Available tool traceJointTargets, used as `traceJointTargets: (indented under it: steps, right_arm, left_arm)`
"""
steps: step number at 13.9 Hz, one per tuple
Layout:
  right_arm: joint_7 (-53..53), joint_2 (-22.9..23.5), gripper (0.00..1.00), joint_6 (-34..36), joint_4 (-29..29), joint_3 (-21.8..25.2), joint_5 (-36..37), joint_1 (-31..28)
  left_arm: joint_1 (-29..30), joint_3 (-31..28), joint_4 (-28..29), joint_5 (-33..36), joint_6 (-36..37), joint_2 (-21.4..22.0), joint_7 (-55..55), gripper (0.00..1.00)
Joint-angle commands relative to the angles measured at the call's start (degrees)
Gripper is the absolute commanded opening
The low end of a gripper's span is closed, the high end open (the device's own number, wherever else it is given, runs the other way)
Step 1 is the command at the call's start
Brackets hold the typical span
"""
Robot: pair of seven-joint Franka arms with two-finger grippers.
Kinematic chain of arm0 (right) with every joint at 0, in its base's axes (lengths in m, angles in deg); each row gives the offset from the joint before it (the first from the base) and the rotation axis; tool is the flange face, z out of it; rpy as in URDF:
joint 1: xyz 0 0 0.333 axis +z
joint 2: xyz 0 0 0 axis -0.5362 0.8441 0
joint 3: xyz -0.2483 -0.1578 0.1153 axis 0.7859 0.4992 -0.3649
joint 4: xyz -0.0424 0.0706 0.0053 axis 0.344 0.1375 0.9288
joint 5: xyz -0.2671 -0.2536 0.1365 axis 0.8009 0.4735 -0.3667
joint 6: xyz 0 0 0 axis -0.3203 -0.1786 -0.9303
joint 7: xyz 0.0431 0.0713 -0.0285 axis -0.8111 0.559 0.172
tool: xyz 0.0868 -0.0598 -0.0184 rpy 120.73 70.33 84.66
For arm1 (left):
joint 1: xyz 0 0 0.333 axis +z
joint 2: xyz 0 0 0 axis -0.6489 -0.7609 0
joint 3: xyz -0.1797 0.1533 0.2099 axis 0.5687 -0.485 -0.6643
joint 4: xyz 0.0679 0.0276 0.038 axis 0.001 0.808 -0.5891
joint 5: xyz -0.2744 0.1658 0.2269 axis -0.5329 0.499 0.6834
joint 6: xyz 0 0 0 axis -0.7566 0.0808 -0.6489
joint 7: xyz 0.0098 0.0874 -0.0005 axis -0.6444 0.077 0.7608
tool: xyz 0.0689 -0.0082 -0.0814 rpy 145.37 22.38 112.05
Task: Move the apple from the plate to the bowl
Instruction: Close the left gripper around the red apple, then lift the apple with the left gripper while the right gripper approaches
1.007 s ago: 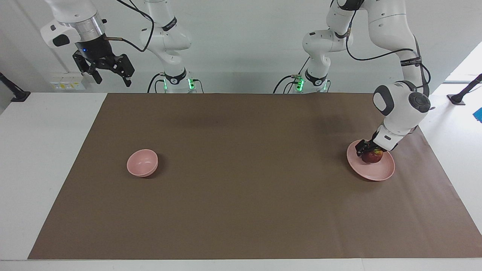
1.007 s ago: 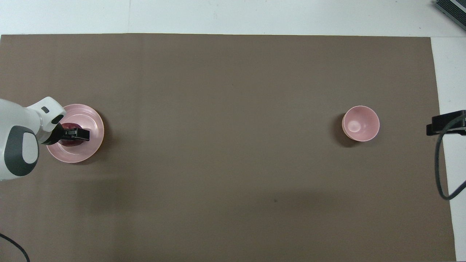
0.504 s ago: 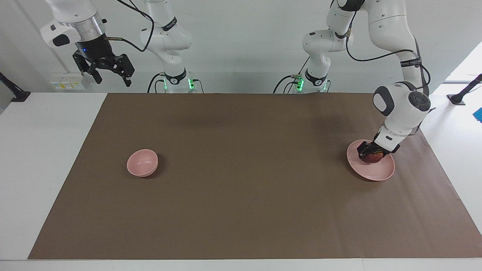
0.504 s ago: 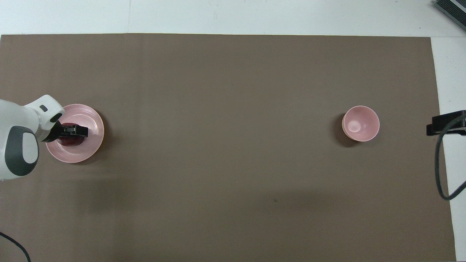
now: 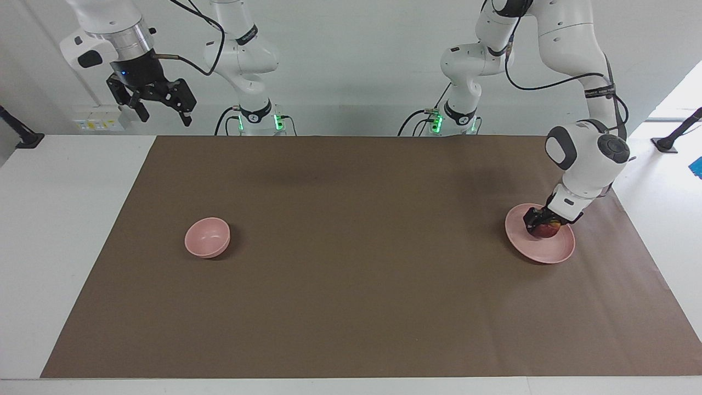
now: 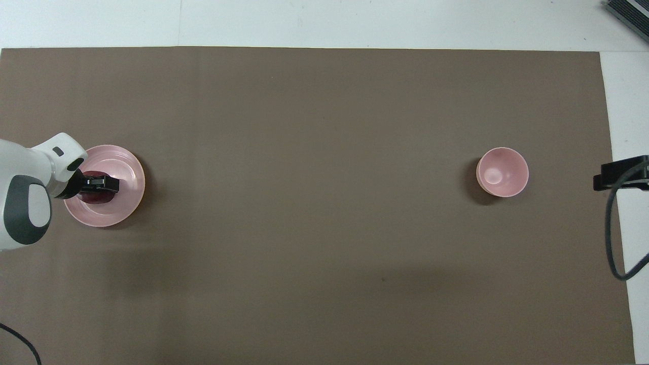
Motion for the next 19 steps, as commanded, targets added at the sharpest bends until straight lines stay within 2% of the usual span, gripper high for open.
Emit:
traceJointTargets:
  steps: [1,3,8,11,13,15,16,19]
  right_arm:
    - [1.7,-1.5,1.0,0.2,-1.6,0.2,-0.7,-0.6]
    - [1.7,-1.5,1.0,0.2,-1.5,0.2,-0.7,-0.6]
    - [2.0,-1.5,1.0,0.1,-0.9,-0.2,-0.7,0.0]
    - [7.1,-2.5,1.0,0.9,-1.6,-0.5,-1.9,0.3]
    - [13.3,-2.5,1.0,-0.1,-4.5,0.2,-6.9,-1.2]
    - [14.5,-2.6,1.0,-5.0,-9.5,0.4,-14.9,-3.8]
    - [14.5,-2.7,1.0,-7.3,-11.0,0.4,-16.7,-3.8]
    - [16.5,-2.6,1.0,-13.3,-15.9,0.4,-26.5,-4.6]
  left_arm:
    - [-0.2,0.2,-4.5,0.7,6.1,-0.4,0.9,0.0]
    - [-0.7,0.4,-8.9,0.7,11.9,-0.6,3.7,0.0]
    - [-7.2,0.6,-19.4,0.6,29.0,-0.5,8.5,0.0]
    - [-11.0,0.6,-22.1,-1.8,35.2,0.3,9.7,0.0]
    - [-11.9,1.4,-22.7,-2.3,38.5,1.1,15.3,0.0]
    - [-13.7,2.2,-23.6,-4.7,40.3,1.1,24.6,0.0]
    - [-15.0,2.2,-23.7,-4.9,41.8,1.3,27.8,0.0]
    - [-15.5,2.4,-24.4,-7.9,45.1,1.1,30.4,0.0]
